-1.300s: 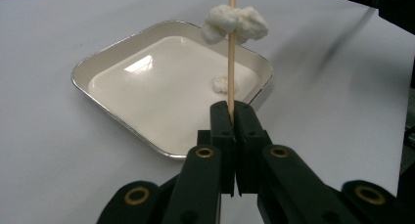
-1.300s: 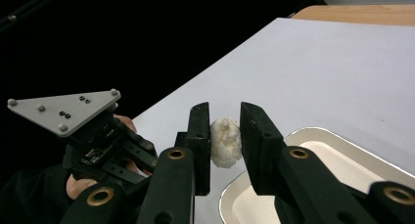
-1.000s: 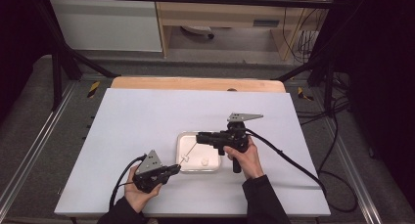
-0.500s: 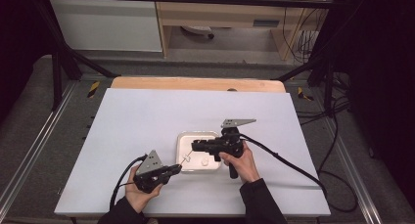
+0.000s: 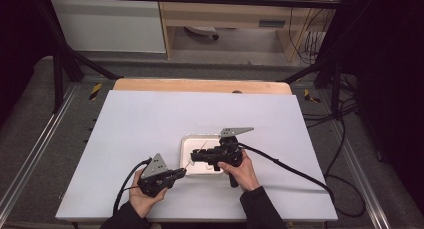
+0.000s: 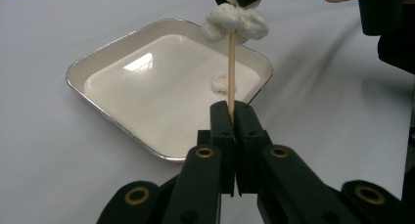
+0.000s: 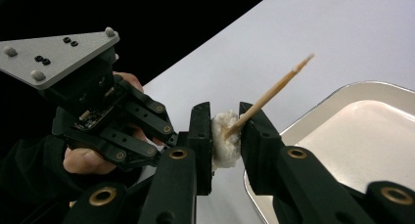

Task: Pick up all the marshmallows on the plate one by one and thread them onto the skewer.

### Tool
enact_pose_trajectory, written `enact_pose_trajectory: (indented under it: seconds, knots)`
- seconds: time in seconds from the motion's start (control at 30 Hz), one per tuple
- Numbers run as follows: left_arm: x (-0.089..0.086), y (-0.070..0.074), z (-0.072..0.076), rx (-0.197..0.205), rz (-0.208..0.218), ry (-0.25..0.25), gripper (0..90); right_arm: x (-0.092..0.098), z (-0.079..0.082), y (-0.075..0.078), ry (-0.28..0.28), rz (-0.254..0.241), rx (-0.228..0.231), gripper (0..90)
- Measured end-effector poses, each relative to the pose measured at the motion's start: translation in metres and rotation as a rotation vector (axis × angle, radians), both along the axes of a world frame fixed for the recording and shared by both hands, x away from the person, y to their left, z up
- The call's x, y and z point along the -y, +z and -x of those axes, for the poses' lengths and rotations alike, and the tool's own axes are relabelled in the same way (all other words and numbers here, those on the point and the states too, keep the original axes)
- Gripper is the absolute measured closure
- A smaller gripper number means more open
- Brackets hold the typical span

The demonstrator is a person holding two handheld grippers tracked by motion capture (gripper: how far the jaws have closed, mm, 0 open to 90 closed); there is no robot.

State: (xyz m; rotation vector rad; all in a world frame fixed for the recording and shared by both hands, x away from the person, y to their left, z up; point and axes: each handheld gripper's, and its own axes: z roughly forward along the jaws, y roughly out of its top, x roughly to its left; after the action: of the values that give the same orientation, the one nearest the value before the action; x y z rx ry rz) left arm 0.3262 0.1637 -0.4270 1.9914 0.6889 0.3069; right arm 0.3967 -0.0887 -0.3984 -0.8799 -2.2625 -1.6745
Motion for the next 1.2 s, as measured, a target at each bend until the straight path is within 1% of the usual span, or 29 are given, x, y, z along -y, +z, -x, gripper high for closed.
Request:
enact_pose_trajectory:
  seconds: [0.07, 0.17, 0.23, 0.27, 0.37, 0.43, 0.47, 0.6, 0.63, 0.7, 0.77, 0.87, 0.9, 0.93, 1.07, 1.2]
  knots:
    - [-0.001, 0.000, 0.000, -0.003, -0.003, 0.003, 88.5, 0.002, 0.000, 0.003, -0.016, 0.001, 0.020, 69.0]
    - [-0.004, -0.001, -0.001, -0.006, -0.001, 0.011, 88.5, 0.008, 0.001, 0.012, -0.049, 0.009, 0.061, 58.8]
    - [-0.005, 0.000, -0.001, -0.008, 0.005, 0.019, 88.5, 0.013, 0.002, 0.019, -0.077, 0.025, 0.094, 52.1]
    - [-0.006, 0.000, -0.002, -0.009, 0.005, 0.019, 88.5, 0.015, 0.003, 0.021, -0.092, 0.038, 0.113, 47.1]
    - [-0.008, 0.000, -0.002, -0.012, 0.006, 0.025, 88.5, 0.021, 0.004, 0.024, -0.138, 0.098, 0.170, 34.2]
    - [-0.008, 0.000, -0.002, -0.013, 0.008, 0.028, 88.5, 0.023, 0.005, 0.022, -0.164, 0.139, 0.199, 27.4]
    - [-0.009, 0.000, -0.002, -0.013, 0.008, 0.028, 88.5, 0.024, 0.004, 0.020, -0.168, 0.161, 0.210, 24.7]
    - [-0.009, 0.000, -0.003, -0.016, 0.004, 0.029, 88.5, 0.026, 0.002, 0.011, -0.150, 0.252, 0.211, 13.8]
    - [-0.009, 0.000, -0.003, -0.016, 0.005, 0.029, 88.5, 0.026, 0.002, 0.008, -0.148, 0.267, 0.207, 12.8]
    - [-0.010, 0.000, -0.003, -0.017, 0.005, 0.029, 88.5, 0.026, 0.000, 0.004, -0.148, 0.282, 0.201, 11.1]
    - [-0.010, 0.000, -0.003, -0.017, 0.005, 0.031, 88.5, 0.025, -0.001, -0.001, -0.149, 0.296, 0.186, 9.1]
    - [-0.009, -0.001, -0.004, -0.022, 0.014, 0.021, 88.4, 0.025, -0.003, -0.010, -0.154, 0.322, 0.174, 8.7]
    - [-0.009, -0.001, -0.004, -0.023, 0.013, 0.021, 88.5, 0.024, -0.003, -0.013, -0.153, 0.332, 0.170, 8.2]
    - [-0.010, -0.001, -0.003, -0.022, 0.003, 0.031, 88.5, 0.023, -0.004, -0.016, -0.153, 0.347, 0.167, 7.6]
    - [-0.011, -0.001, -0.003, -0.024, 0.004, 0.035, 88.5, 0.018, -0.003, -0.027, -0.153, 0.385, 0.164, 9.3]
    - [-0.011, -0.001, -0.004, -0.026, 0.005, 0.035, 88.5, 0.014, -0.004, -0.037, -0.146, 0.426, 0.173, 16.2]
